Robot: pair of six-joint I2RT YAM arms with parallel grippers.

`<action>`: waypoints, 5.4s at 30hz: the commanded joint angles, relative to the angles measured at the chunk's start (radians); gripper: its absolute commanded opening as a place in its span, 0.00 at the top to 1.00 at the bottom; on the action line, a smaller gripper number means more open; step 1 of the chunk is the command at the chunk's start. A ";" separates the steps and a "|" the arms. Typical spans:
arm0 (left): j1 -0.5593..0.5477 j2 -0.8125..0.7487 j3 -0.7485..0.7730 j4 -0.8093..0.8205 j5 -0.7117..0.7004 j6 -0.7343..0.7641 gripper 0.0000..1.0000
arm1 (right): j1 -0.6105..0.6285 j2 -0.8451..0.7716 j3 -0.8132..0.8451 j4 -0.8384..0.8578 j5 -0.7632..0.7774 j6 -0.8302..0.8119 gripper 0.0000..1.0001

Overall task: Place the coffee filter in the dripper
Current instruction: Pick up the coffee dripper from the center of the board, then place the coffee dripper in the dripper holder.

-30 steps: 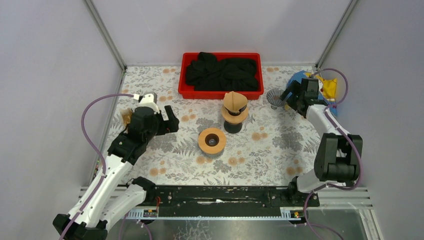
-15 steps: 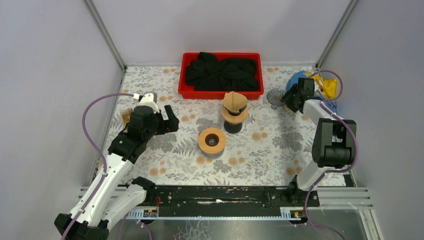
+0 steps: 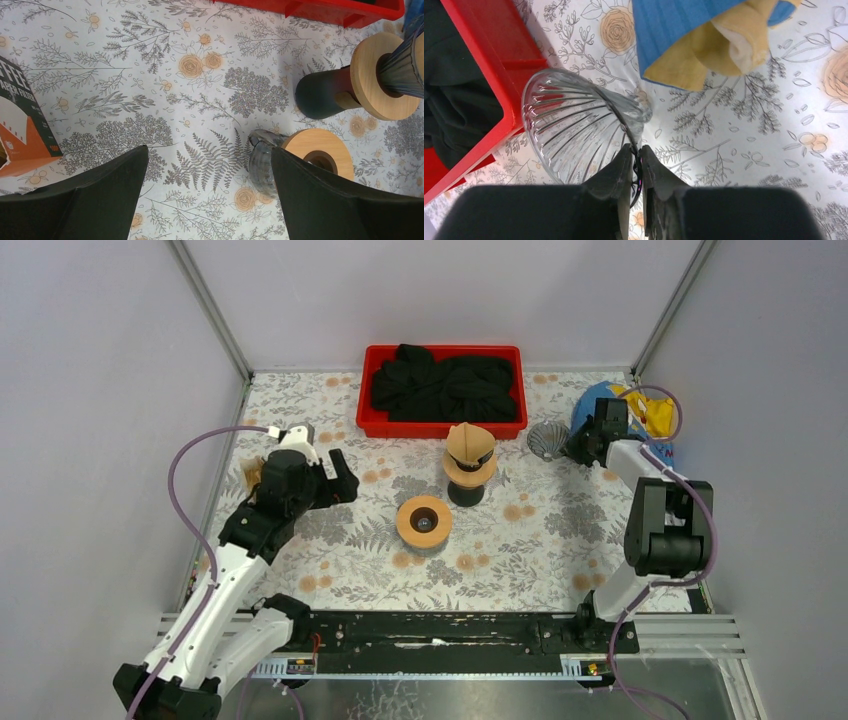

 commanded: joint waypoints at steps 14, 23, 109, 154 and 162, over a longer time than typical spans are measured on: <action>0.023 -0.019 -0.017 0.093 0.174 0.033 0.00 | -0.002 -0.370 -0.115 -0.221 -0.145 -0.032 0.98; 0.026 0.015 -0.027 0.128 0.300 0.037 0.00 | 0.059 -0.574 -0.135 -0.374 -0.238 -0.062 1.00; -0.239 0.241 -0.009 0.207 0.263 -0.176 0.41 | 0.822 -0.194 0.143 -0.388 -0.210 -0.005 0.97; -0.344 0.405 -0.023 0.110 0.132 -0.180 0.92 | 0.831 -0.057 0.241 -0.538 -0.123 -0.063 0.99; -0.369 0.392 -0.071 0.125 0.121 -0.203 0.92 | 0.869 -0.020 0.256 -0.551 -0.076 -0.062 0.99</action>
